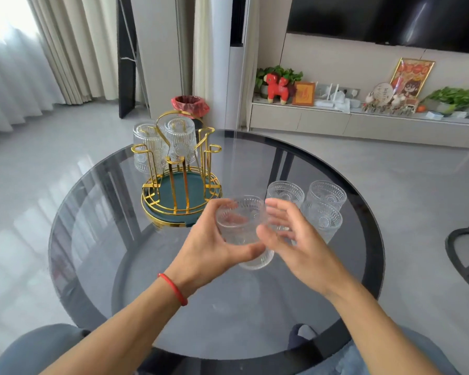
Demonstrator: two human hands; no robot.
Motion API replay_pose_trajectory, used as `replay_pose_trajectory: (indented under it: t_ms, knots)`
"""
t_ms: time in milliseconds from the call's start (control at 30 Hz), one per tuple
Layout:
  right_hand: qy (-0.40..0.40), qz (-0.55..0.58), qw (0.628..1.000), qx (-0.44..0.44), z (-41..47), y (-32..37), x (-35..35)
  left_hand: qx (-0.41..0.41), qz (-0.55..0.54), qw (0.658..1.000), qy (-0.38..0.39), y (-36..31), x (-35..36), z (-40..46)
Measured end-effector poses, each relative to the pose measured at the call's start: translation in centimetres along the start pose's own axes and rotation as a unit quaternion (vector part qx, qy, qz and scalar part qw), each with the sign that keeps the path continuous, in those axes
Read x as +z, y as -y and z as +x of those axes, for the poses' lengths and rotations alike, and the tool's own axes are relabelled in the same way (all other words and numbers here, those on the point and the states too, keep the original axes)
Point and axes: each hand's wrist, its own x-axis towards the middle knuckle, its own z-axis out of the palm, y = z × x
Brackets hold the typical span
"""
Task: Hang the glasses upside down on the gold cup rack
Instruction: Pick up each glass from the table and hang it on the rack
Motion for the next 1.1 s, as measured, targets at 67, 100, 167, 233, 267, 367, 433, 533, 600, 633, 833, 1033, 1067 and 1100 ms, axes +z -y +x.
replay_pose_trajectory:
  t_ms: [67,100,167,233,267,367,433,533,600,633,833,1033,1067,1100]
  knots:
    - [0.033,0.072,0.995,0.061,1.0,0.5,1.4,-0.041,-0.078,0.995,-0.049,-0.2,-1.0,0.9]
    - [0.04,0.115,0.989,0.087,1.5,0.7,2.1,-0.058,-0.116,0.99,-0.057,-0.2,-1.3,1.2]
    - [0.021,0.18,0.979,0.093,2.4,0.9,3.2,-0.084,-0.188,0.977,-0.05,-0.2,-1.8,1.6]
    - [-0.009,0.217,0.973,0.082,3.3,1.4,3.8,-0.093,-0.223,0.97,-0.038,-0.1,-2.2,1.9]
    - [-0.019,0.233,0.969,0.074,3.6,1.6,3.8,-0.095,-0.214,0.972,-0.032,-0.1,-2.5,2.0]
    - [-0.034,0.249,0.967,0.048,4.5,2.3,3.2,-0.11,-0.154,0.982,0.002,-0.2,-3.4,2.4]
    - [-0.041,0.236,0.97,0.041,4.9,2.7,2.5,-0.122,-0.121,0.984,0.048,-0.2,-4.1,2.8]
    - [-0.068,0.218,0.973,0.026,5.5,3.4,1.7,-0.117,-0.029,0.987,0.109,0.0,-5.3,3.9]
    - [-0.096,0.203,0.975,0.0,6.1,4.0,1.2,-0.113,0.099,0.982,0.112,0.3,-5.7,4.4]
    - [-0.114,0.202,0.973,-0.018,6.5,4.3,0.9,-0.109,0.193,0.97,0.105,0.6,-5.9,4.4]
    - [-0.256,0.002,0.959,-0.119,11.4,7.0,-2.3,-0.108,0.496,0.854,0.115,2.4,-7.0,3.5]
    - [-0.232,-0.101,0.958,-0.133,19.7,10.0,-2.3,-0.106,0.566,0.809,0.116,2.5,-7.1,3.7]
    - [-0.217,-0.107,0.961,-0.132,20.9,10.3,-2.1,-0.105,0.565,0.81,0.116,2.5,-7.1,3.8]
    - [-0.198,-0.112,0.965,-0.131,21.8,10.6,-2.0,-0.109,0.56,0.813,0.116,2.5,-7.1,3.8]
